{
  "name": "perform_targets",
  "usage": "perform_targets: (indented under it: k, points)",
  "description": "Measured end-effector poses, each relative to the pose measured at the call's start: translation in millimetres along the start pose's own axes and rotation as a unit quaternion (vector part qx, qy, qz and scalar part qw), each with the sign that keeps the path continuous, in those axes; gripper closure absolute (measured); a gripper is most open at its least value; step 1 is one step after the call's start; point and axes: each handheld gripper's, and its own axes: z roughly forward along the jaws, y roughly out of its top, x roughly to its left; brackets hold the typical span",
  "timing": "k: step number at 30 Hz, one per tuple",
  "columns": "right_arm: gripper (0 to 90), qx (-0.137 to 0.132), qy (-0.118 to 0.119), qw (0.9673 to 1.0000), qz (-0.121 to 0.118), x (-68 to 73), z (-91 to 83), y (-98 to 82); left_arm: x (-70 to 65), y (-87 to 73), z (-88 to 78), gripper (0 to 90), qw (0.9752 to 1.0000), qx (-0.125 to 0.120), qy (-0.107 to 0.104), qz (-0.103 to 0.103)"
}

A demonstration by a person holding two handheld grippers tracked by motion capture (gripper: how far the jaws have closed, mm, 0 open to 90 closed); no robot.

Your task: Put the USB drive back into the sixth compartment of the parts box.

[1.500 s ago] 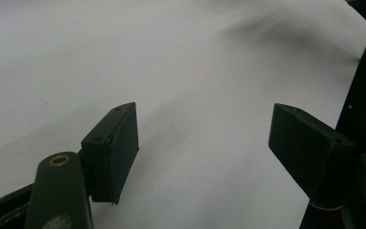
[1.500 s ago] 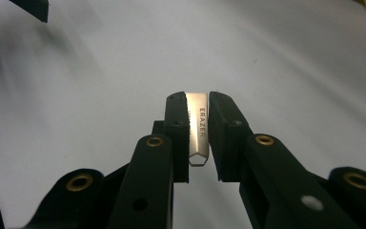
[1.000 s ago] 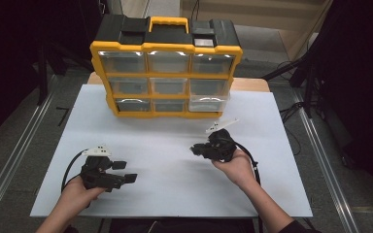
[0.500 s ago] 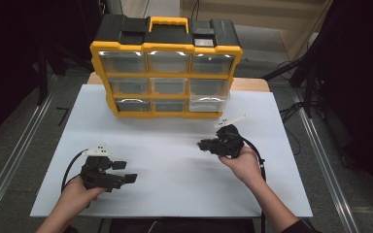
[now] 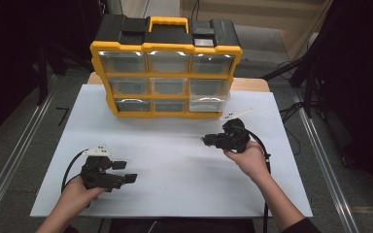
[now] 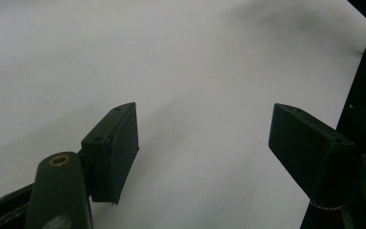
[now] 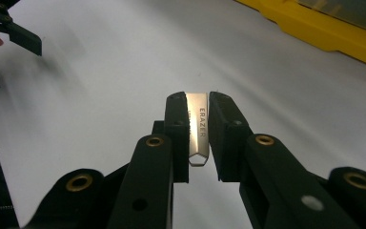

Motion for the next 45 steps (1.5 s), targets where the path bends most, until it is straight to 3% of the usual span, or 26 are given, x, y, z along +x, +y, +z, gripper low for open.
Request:
perform_targets:
  k: [4,10,13,22,36,45]
  points:
    - [76.3,0.003,0.004,1.0,-0.006,-0.9,-4.7,5.9,0.4,-0.1,0.5,26.6,1.0,0.0,0.0,-0.001]
    - [76.4,0.001,0.035,0.9987,-0.037,1.9,-12.7,18.1,1.1,-0.3,0.7,26.6,1.0,0.002,0.0,-0.002]
    - [76.4,0.004,0.055,0.9968,-0.057,4.6,-16.0,25.1,1.7,-0.3,1.0,26.6,1.0,0.002,0.002,-0.003]
    - [76.3,0.01,0.082,0.9935,-0.079,7.1,-20.4,40.2,2.5,-0.9,0.3,26.6,1.0,0.0,0.006,-0.006]
    - [76.4,0.012,0.101,0.9903,-0.095,8.7,-34.9,64.3,3.3,-1.2,0.1,26.6,1.0,-0.001,0.004,-0.006]
    - [76.4,0.005,0.098,0.9904,-0.098,8.3,-47.2,79.3,3.3,-1.2,-0.2,26.6,1.0,0.0,0.005,-0.006]
